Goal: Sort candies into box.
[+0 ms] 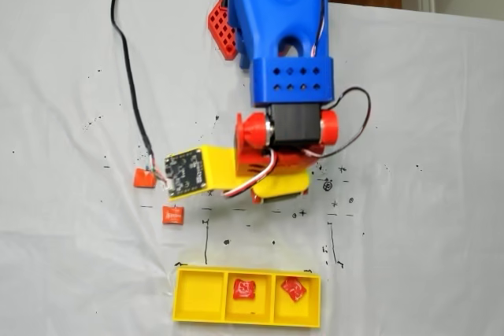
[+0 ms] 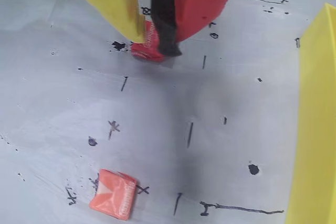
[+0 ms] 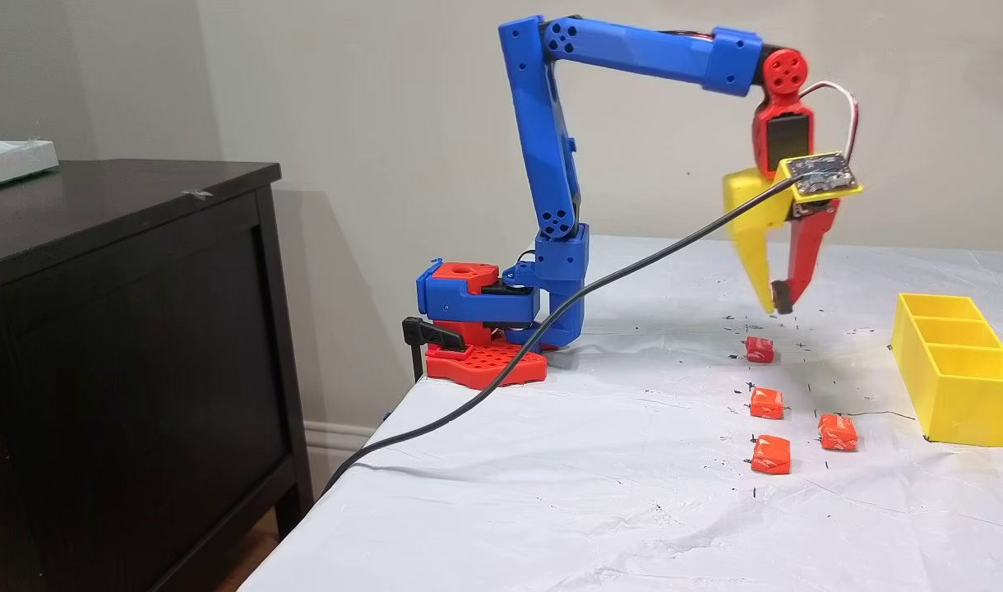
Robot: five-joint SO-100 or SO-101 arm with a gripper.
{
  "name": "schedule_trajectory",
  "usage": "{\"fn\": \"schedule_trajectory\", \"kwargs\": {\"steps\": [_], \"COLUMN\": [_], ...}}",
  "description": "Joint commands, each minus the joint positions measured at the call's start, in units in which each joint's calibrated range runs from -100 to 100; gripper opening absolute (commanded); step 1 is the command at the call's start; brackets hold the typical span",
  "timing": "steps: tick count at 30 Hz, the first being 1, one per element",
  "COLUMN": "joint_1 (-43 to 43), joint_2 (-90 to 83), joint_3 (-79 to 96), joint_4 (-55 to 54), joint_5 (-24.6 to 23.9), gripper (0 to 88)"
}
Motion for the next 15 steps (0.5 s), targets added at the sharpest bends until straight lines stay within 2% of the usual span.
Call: {"fn": "schedule_trajectory", "kwargs": {"steps": [1, 15], "joint_1": [-0.44, -3.15], "joint_2": [-5.13, -2.50], "joint_3": [2.10, 5.93], "joint_4": [-0.73, -2.61], "joint_5": [0.15, 0.20], "gripper": [21.7, 27.0]}}
